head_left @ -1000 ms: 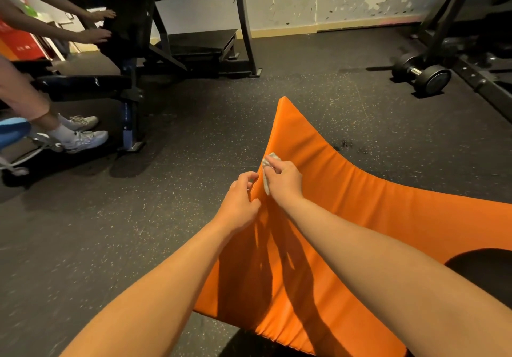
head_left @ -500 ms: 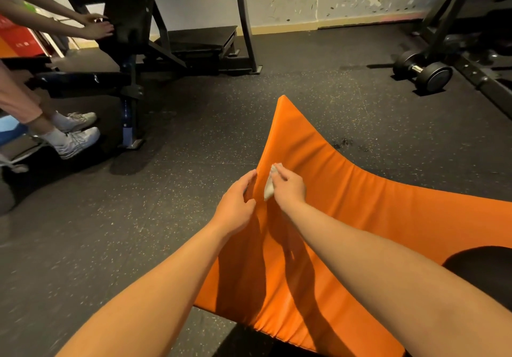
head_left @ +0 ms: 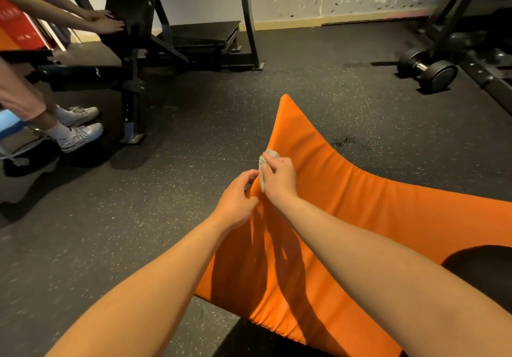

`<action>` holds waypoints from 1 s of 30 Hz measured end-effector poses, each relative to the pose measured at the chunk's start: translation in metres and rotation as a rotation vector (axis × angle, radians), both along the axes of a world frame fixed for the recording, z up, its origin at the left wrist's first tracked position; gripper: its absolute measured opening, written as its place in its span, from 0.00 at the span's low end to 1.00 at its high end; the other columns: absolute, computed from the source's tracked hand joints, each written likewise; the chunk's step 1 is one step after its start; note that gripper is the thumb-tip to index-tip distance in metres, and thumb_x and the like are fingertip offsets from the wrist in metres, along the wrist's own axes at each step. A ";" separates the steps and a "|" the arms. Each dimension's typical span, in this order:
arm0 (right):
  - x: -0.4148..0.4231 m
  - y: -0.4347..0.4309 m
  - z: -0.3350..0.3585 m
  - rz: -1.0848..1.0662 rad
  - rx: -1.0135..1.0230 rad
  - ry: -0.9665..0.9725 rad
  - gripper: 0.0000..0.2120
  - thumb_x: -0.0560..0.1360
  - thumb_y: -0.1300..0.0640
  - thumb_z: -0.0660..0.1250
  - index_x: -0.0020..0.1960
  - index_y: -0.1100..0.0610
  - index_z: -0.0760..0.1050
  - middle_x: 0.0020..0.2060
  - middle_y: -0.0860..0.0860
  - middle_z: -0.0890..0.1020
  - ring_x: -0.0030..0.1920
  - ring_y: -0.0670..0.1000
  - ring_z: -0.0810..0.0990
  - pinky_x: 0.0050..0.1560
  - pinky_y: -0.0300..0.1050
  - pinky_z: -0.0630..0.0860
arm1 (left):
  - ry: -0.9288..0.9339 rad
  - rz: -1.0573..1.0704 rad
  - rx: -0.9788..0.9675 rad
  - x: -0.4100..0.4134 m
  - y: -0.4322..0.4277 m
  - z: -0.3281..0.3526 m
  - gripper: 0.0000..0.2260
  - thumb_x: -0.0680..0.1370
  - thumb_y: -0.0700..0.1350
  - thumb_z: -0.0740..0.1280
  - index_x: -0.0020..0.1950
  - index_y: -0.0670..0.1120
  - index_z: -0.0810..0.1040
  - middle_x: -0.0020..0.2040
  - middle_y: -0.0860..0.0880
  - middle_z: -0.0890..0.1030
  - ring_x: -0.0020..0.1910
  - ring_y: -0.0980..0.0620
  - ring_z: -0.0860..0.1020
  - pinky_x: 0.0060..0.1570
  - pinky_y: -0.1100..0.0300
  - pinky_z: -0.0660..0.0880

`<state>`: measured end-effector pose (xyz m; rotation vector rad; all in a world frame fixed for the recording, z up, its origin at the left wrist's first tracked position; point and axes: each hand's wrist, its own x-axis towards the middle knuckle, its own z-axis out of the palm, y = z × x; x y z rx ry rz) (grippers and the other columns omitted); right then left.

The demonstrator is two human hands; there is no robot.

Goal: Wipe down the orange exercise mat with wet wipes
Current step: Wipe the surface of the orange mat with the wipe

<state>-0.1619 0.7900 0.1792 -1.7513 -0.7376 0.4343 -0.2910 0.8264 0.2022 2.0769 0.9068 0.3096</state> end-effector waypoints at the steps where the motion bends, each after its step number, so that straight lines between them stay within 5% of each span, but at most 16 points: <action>1: -0.006 -0.005 -0.005 0.010 0.003 -0.010 0.16 0.83 0.61 0.63 0.70 0.60 0.77 0.55 0.53 0.72 0.59 0.52 0.75 0.51 0.16 0.58 | 0.007 -0.005 -0.008 -0.001 0.000 -0.001 0.28 0.77 0.38 0.66 0.74 0.58 0.68 0.65 0.58 0.76 0.63 0.55 0.76 0.61 0.53 0.78; 8: -0.040 -0.036 -0.047 0.176 -0.027 -0.185 0.20 0.80 0.65 0.66 0.71 0.57 0.75 0.52 0.58 0.78 0.53 0.48 0.75 0.54 0.20 0.60 | 0.016 0.040 -0.066 -0.014 0.000 -0.003 0.28 0.81 0.39 0.65 0.79 0.54 0.63 0.68 0.58 0.71 0.63 0.61 0.68 0.61 0.62 0.69; 14: -0.005 -0.003 -0.037 -0.046 -0.118 0.083 0.20 0.84 0.58 0.61 0.76 0.52 0.70 0.66 0.55 0.75 0.67 0.54 0.74 0.64 0.38 0.66 | -0.046 0.128 -0.057 -0.019 -0.002 -0.008 0.24 0.78 0.37 0.67 0.73 0.54 0.72 0.63 0.55 0.77 0.61 0.57 0.75 0.57 0.62 0.70; 19: -0.044 -0.030 -0.062 0.088 -0.107 -0.054 0.21 0.83 0.60 0.63 0.76 0.52 0.70 0.53 0.51 0.73 0.58 0.50 0.75 0.55 0.30 0.62 | -0.037 0.136 -0.074 -0.023 -0.002 -0.015 0.26 0.80 0.37 0.65 0.76 0.56 0.69 0.71 0.54 0.74 0.65 0.57 0.72 0.66 0.57 0.71; 25: -0.051 -0.035 -0.071 0.162 -0.070 -0.115 0.22 0.82 0.63 0.64 0.75 0.52 0.72 0.53 0.50 0.75 0.56 0.49 0.75 0.57 0.32 0.66 | -0.032 0.159 -0.162 -0.029 0.001 -0.019 0.29 0.81 0.34 0.61 0.78 0.58 0.65 0.68 0.59 0.73 0.53 0.66 0.75 0.54 0.64 0.77; 30: -0.024 -0.001 -0.046 0.033 -0.079 0.004 0.19 0.84 0.61 0.62 0.74 0.54 0.73 0.60 0.53 0.76 0.57 0.45 0.72 0.51 0.21 0.61 | -0.056 0.228 -0.113 -0.029 -0.003 -0.023 0.26 0.79 0.35 0.65 0.75 0.54 0.71 0.62 0.60 0.75 0.59 0.60 0.75 0.57 0.65 0.73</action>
